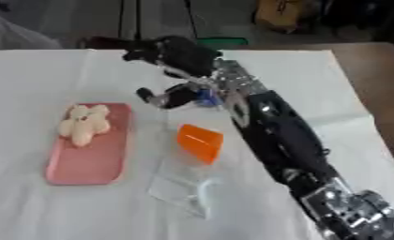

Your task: Pick up objects on the table and place them in the box.

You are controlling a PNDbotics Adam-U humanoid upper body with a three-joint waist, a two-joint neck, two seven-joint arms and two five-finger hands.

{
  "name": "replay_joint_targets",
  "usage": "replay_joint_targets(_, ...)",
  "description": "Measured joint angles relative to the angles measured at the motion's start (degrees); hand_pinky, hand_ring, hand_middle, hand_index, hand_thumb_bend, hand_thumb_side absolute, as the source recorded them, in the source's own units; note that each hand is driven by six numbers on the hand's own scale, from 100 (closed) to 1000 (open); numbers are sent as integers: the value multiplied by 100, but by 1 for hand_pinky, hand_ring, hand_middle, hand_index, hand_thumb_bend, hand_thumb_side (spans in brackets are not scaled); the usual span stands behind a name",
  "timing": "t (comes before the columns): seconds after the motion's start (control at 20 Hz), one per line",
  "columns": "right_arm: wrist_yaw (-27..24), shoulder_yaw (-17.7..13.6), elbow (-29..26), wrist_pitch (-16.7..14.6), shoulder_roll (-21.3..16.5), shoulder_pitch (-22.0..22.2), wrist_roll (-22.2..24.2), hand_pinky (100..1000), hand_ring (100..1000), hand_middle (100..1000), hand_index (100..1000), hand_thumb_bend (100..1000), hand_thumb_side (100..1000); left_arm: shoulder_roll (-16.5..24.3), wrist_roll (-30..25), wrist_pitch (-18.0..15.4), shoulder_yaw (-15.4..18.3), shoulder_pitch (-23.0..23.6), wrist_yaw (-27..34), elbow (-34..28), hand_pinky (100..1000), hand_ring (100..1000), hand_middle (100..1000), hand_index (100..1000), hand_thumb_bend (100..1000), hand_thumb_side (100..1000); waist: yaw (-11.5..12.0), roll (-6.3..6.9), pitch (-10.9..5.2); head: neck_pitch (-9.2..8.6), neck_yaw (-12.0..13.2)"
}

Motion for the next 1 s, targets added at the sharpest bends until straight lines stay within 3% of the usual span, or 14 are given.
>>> replay_joint_targets(0.1, -650, -135, -511, 208, -284, 295, 45, 707, 717, 903, 891, 191, 545, 17, 38, 0, 41, 65, -49, 9, 568, 681, 804, 742, 159, 876, -188, 5, -3, 4, 171)
replay_joint_targets(0.2, -1454, -349, -1106, 403, -730, 911, 96, 693, 704, 913, 879, 178, 544, 48, 69, 1, 63, 91, -106, 46, 567, 681, 805, 742, 158, 877, -465, 12, -6, 28, 358)
replay_joint_targets(0.25, -1867, -476, -1399, 509, -948, 1199, 146, 680, 693, 920, 870, 100, 725, 49, 87, -2, 77, 105, -130, 58, 567, 681, 805, 742, 157, 878, -537, 35, -7, 42, 438)
replay_joint_targets(0.3, -2240, -627, -1661, 650, -1128, 1456, 200, 676, 690, 916, 867, 175, 538, 51, 102, -8, 93, 123, -152, 75, 567, 681, 806, 742, 156, 879, -595, 68, -7, 50, 509)
replay_joint_targets(0.4, -2846, -962, -2094, 912, -1397, 1981, 250, 665, 683, 918, 862, 172, 535, 54, 130, -20, 120, 127, -186, 94, 567, 682, 806, 743, 155, 883, -668, 82, -7, 57, 622)
replay_joint_targets(0.45, -3103, -1119, -2278, 1021, -1494, 2199, 266, 661, 682, 921, 860, 100, 625, 56, 144, -27, 133, 137, -209, 106, 566, 682, 806, 743, 155, 883, -667, 82, -7, 58, 675)
replay_joint_targets(0.5, -3320, -1253, -2431, 1118, -1557, 2350, 282, 655, 678, 920, 858, 170, 533, 67, 160, -33, 143, 157, -215, 115, 566, 682, 807, 743, 154, 889, -672, 88, -7, 59, 724)
replay_joint_targets(0.7, -3824, -1626, -2795, 1375, -1644, 2723, 341, 646, 673, 925, 853, 160, 543, 96, 204, -43, 190, 202, -301, 147, 565, 685, 811, 747, 157, 897, -829, 147, -6, 61, 844)
replay_joint_targets(1.0, -4006, -1833, -3007, 1509, -1645, 2983, 446, 641, 669, 927, 849, 151, 546, 95, 243, -56, 193, 224, -367, 179, 565, 686, 814, 762, 150, 894, -901, 251, -1, 99, 867)
